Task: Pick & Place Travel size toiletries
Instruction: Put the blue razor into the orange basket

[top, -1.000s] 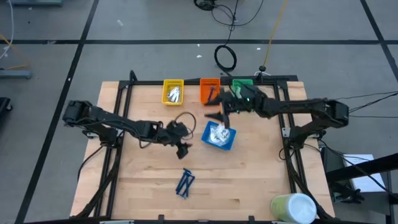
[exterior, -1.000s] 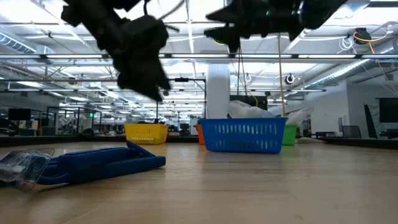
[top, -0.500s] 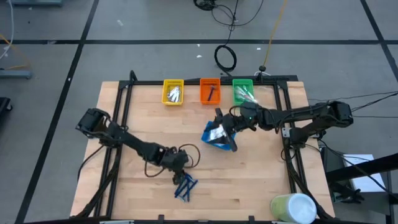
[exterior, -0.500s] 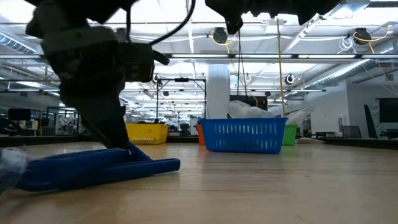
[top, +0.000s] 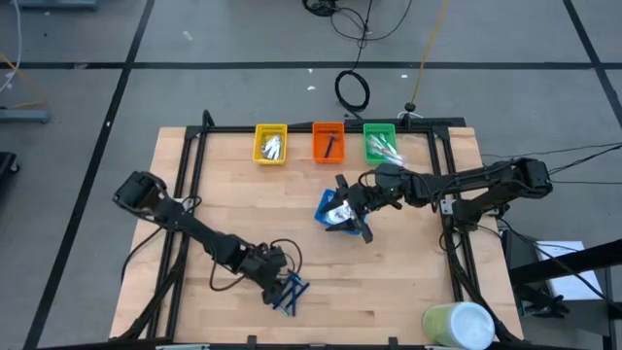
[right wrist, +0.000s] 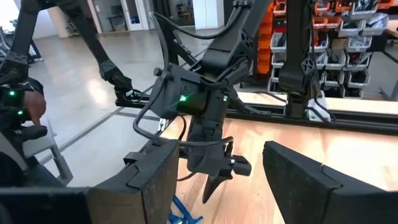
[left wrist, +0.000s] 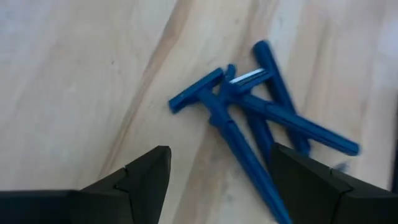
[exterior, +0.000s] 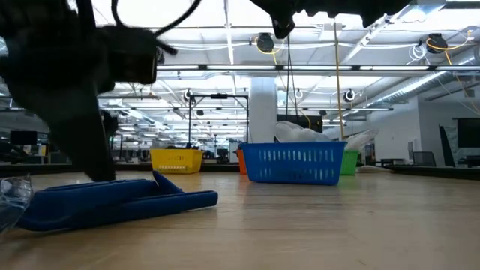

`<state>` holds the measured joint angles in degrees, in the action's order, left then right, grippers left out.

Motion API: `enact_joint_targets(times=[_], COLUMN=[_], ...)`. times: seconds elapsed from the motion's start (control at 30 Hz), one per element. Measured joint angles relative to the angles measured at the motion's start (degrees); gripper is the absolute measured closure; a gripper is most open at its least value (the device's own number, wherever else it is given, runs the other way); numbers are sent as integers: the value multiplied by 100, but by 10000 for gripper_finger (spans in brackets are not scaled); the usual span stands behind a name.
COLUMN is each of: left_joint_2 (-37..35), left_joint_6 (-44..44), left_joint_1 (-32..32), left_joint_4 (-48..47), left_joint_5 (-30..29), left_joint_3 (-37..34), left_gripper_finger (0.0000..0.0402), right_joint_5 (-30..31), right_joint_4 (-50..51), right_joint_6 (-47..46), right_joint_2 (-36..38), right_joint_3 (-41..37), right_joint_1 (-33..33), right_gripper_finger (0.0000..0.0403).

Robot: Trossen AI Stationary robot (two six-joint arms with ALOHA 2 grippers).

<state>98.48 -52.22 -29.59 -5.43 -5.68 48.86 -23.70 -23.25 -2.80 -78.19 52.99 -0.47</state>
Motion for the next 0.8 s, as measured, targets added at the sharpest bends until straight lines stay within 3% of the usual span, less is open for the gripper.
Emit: enact_joint_targets(times=[0.3,0.53,0.8], left_joint_2=[359,387,382], left_joint_6=[-488,-1162,-1049], left_joint_1=[68,106,118], left_joint_4=[11,-951,-1112], left_joint_5=[-149,-318,-194], left_joint_3=[27,54,55], left_gripper_finger=[131,131,131], right_joint_5=[-12,-14,-14], right_joint_4=[209,279,304], right_joint_6=[47,47,49], right_joint_2=[0,0,0], right_joint_3=[0,-1,-2], right_joint_1=[0,0,-2], right_gripper_finger=[184,188,189])
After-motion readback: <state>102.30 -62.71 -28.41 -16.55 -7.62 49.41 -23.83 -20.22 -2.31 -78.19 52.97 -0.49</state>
